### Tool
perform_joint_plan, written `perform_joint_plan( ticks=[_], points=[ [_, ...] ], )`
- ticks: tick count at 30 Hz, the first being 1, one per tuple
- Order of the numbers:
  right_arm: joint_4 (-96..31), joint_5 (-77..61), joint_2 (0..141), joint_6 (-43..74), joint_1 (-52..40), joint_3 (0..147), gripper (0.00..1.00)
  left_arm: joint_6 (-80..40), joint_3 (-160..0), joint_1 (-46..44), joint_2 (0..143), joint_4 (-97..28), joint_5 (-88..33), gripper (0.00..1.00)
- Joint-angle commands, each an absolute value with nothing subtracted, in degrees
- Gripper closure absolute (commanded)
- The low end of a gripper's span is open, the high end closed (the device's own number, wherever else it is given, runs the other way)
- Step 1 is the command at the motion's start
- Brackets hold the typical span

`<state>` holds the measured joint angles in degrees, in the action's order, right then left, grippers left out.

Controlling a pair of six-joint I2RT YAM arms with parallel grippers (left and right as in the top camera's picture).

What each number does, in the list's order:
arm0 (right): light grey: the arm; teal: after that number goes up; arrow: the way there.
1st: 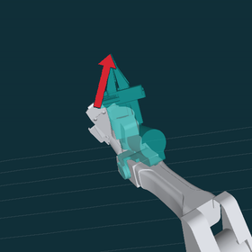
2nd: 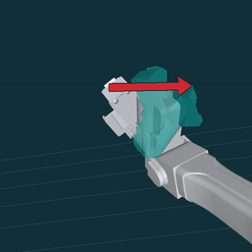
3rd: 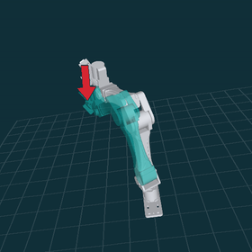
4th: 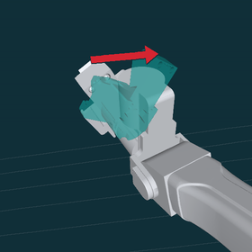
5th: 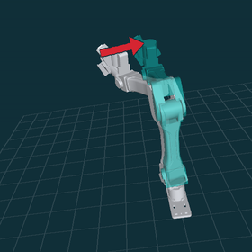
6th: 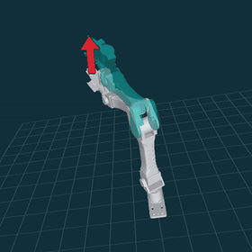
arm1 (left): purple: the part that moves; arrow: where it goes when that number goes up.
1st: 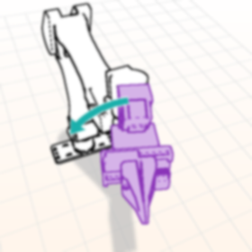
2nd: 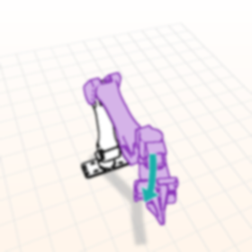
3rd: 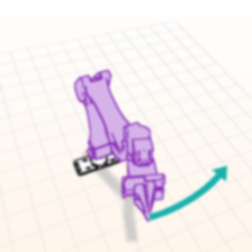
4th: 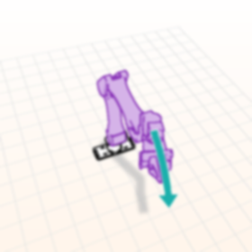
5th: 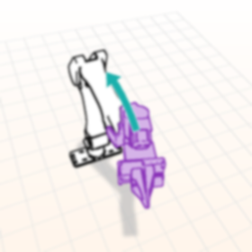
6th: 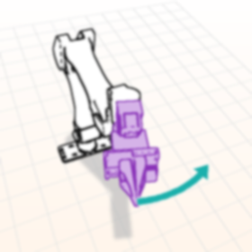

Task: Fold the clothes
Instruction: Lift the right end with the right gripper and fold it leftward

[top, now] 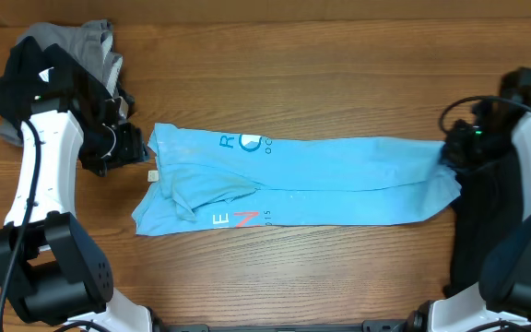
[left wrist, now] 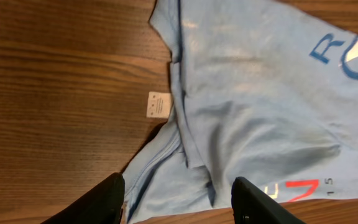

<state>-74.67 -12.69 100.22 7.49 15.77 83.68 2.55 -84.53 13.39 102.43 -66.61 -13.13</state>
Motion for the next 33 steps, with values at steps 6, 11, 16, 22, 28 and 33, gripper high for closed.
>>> perform_joint_plan(
  ticks=[6,11,16,22,28,33],
  points=[
    [-72.47,-15.55,99.02,17.39,-0.80,85.14,0.96,2.79,-88.31,13.50,101.54,-68.18,-15.09,0.42],
    [-68.79,-15.42,99.13,25.93,-12.40,85.10,0.96,2.79,-88.31,13.50,101.54,-68.79,-15.07,0.41],
    [-62.02,-13.56,100.97,35.24,-23.05,83.57,0.96,2.79,-88.31,13.50,101.54,-69.04,-15.07,0.41],
    [-57.14,-13.52,105.56,38.26,-28.77,83.18,0.96,2.79,-88.31,13.50,101.54,-69.19,-15.09,0.41],
    [-55.53,-13.02,108.20,40.29,-29.23,83.13,0.40,2.79,-88.31,13.50,101.54,-69.36,-15.07,0.41],
    [-56.03,-13.15,107.44,34.39,-28.38,84.33,0.36,2.79,-88.31,13.50,101.54,-69.60,-15.07,0.40]
  ],
)
